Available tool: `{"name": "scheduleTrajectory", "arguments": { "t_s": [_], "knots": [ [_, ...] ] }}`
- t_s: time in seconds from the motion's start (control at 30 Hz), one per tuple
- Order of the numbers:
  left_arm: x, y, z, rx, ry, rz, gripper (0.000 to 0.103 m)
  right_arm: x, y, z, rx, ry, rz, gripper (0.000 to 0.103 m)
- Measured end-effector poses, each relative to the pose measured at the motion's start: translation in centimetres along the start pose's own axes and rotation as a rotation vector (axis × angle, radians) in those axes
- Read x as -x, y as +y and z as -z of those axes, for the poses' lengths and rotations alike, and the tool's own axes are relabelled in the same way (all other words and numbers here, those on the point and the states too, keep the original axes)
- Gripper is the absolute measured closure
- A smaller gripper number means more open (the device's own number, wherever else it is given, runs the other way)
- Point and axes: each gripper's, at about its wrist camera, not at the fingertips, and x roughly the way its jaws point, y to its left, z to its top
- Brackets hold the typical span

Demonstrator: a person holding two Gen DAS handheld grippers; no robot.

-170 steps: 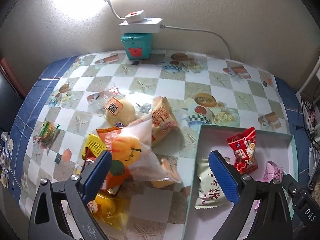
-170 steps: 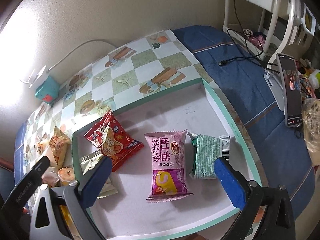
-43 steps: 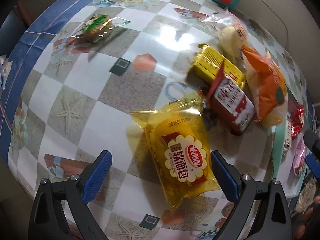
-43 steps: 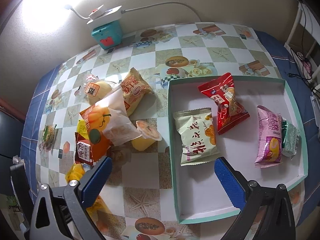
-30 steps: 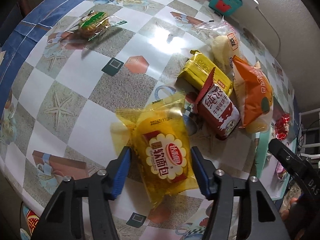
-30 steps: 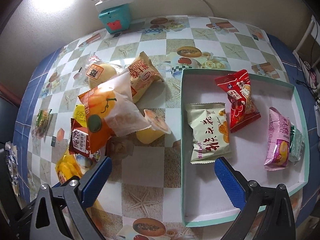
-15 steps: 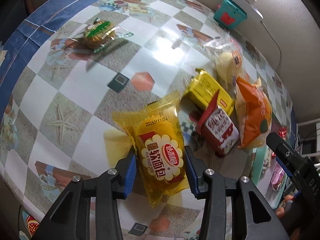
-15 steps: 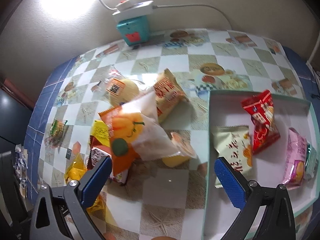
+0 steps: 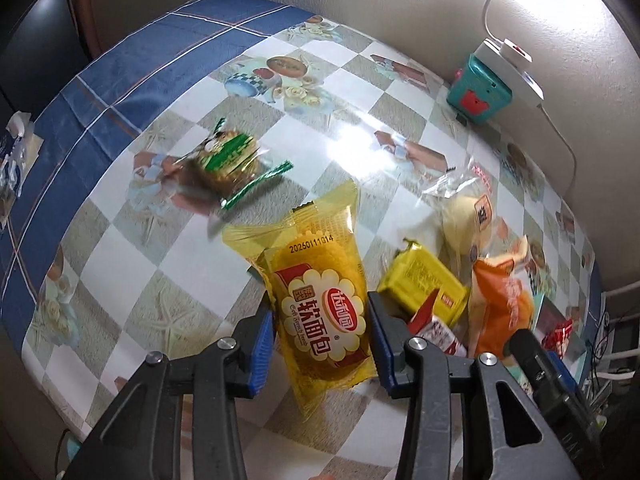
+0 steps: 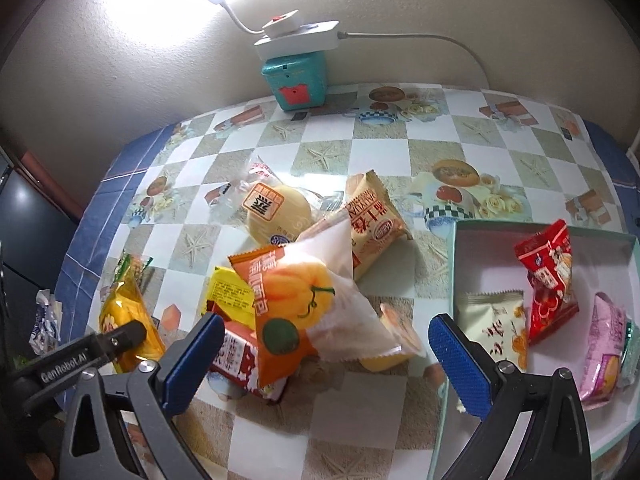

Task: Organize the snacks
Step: 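Grasp the orange pumpkin bread bag with the right tool while the left tool holds the yellow packet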

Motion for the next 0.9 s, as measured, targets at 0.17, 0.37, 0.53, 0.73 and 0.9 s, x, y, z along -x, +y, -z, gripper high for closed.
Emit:
{"name": "scheduleTrajectory", "arguments": {
  "t_s": [0.17, 0.37, 0.53, 0.73, 0.9],
  "knots": [
    [-1.2, -0.9, -0.9, 0.014, -0.009, -0.009, 0.058, -0.9, 0.2, -1.1, 0.006, -0.003, -0.009, 0.0],
    [-1.6, -1.6, -1.3, 0.013, -0.027, 0.011, 0.058, -2.2, 0.8, -2.2, 0.027, 0.001, -0.023, 0.0],
    [-1.4, -0.8, -1.4, 0.037, -0.03, 0.025, 0.058, -3.4, 1.1, -2.1, 0.038, 0.027, -0.01, 0.01],
    [-0.6, -0.3, -1.5, 0.052, -0.05, 0.042, 0.058, -3.5, 0.7, -2.0, 0.032, 0.042, -0.032, 0.015],
    [-0.3, -0.3, -1.5, 0.051, -0.057, 0.055, 0.058, -3.6, 0.9, -1.6, 0.05, 0.062, -0.035, 0.021]
  ]
}}
